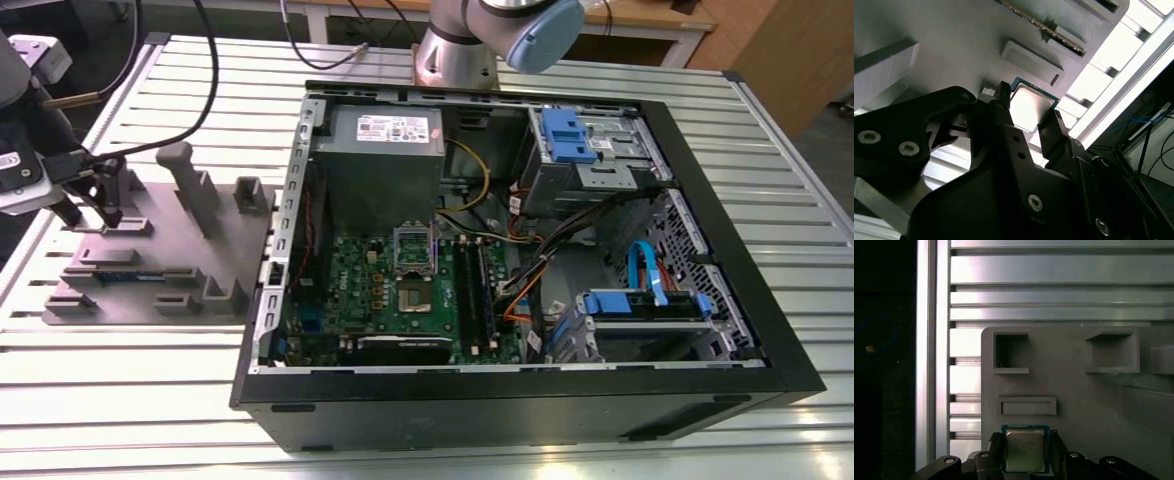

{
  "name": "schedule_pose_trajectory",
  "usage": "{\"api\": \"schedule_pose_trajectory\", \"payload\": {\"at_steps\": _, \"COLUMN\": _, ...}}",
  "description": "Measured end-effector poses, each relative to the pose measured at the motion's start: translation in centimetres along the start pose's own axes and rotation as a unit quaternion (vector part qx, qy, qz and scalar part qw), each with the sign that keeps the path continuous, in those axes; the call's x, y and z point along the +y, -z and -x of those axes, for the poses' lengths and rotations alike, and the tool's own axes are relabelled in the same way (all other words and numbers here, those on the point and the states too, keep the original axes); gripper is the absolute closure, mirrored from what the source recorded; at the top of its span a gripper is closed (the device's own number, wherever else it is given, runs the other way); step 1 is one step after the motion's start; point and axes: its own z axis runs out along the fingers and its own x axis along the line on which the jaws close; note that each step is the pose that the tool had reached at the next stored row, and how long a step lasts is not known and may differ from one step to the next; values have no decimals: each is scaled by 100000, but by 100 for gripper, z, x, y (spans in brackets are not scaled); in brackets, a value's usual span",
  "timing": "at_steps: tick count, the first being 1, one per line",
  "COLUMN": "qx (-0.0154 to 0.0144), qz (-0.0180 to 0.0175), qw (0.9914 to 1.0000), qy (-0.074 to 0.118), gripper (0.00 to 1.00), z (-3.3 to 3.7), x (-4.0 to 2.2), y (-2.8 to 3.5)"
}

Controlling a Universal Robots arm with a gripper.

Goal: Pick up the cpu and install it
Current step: 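Pick up the cpu and move it towards the insertion slot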

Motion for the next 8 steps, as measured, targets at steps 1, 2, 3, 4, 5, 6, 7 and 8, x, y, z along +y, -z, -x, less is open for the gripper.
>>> {"api": "schedule_pose_trajectory", "payload": {"at_steps": 1, "qx": -2, "qz": 0, "qw": 100000, "qy": -2, "gripper": 53, "z": 0, "x": 0, "y": 2}}
{"api": "schedule_pose_trajectory", "payload": {"at_steps": 2, "qx": -2, "qz": 0, "qw": 100000, "qy": 0, "gripper": 53, "z": 0, "x": 0, "y": 5}}
{"api": "schedule_pose_trajectory", "payload": {"at_steps": 3, "qx": -1, "qz": -1, "qw": 100000, "qy": -1, "gripper": 53, "z": 0, "x": 0, "y": 8}}
{"api": "schedule_pose_trajectory", "payload": {"at_steps": 4, "qx": 1, "qz": -2, "qw": 100000, "qy": 0, "gripper": 53, "z": 0, "x": 0, "y": 12}}
{"api": "schedule_pose_trajectory", "payload": {"at_steps": 5, "qx": 0, "qz": 0, "qw": 100000, "qy": -2, "gripper": 53, "z": 0, "x": 0, "y": 15}}
{"api": "schedule_pose_trajectory", "payload": {"at_steps": 6, "qx": -2, "qz": 1, "qw": 100000, "qy": 0, "gripper": 53, "z": 0, "x": 0, "y": 18}}
{"api": "schedule_pose_trajectory", "payload": {"at_steps": 7, "qx": -3, "qz": 2, "qw": 100000, "qy": -2, "gripper": 53, "z": 0, "x": 1, "y": 21}}
{"api": "schedule_pose_trajectory", "payload": {"at_steps": 8, "qx": -1, "qz": 0, "qw": 100000, "qy": 0, "gripper": 53, "z": 0, "x": 1, "y": 25}}
